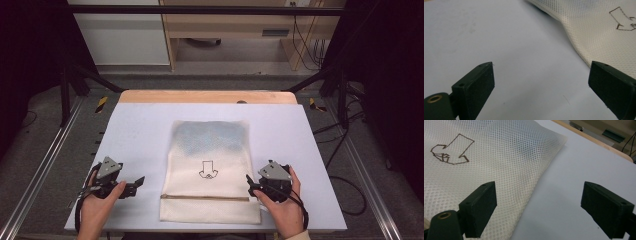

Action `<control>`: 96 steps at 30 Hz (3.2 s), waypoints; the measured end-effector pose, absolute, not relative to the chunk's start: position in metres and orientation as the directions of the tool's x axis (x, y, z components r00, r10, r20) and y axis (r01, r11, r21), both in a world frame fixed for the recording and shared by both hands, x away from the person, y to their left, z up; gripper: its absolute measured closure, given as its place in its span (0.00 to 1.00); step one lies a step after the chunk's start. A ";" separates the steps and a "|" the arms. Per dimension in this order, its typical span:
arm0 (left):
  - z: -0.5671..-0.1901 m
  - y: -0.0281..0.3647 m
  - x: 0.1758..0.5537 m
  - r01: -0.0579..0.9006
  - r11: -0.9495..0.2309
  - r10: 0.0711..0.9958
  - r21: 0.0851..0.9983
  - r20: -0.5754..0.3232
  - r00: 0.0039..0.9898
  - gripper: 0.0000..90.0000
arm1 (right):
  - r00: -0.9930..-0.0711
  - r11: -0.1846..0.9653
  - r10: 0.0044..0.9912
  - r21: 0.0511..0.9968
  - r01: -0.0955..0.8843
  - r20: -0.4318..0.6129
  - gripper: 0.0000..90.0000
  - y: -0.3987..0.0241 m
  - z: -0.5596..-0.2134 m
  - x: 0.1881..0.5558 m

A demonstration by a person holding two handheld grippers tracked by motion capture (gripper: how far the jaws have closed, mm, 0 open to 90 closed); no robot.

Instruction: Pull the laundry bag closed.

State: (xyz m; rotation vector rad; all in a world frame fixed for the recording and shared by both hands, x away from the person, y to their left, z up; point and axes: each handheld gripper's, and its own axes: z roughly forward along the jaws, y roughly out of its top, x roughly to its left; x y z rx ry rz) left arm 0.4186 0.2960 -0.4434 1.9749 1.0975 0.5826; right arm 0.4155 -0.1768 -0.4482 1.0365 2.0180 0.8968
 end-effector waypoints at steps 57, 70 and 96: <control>-0.445 0.287 0.392 0.544 -0.262 0.857 0.797 -0.067 0.511 0.11 | -0.888 0.738 0.402 0.652 0.171 -0.223 0.69 0.007 -0.388 0.433; -0.443 0.289 0.371 0.548 -0.221 0.862 0.807 -0.101 0.496 0.20 | -0.963 0.799 0.247 0.585 0.138 -0.110 0.90 0.051 -0.417 0.426; -0.449 0.254 0.368 0.536 -0.292 0.762 0.792 -0.146 0.631 0.23 | -0.974 0.784 0.228 0.592 0.188 0.007 0.91 0.060 -0.425 0.436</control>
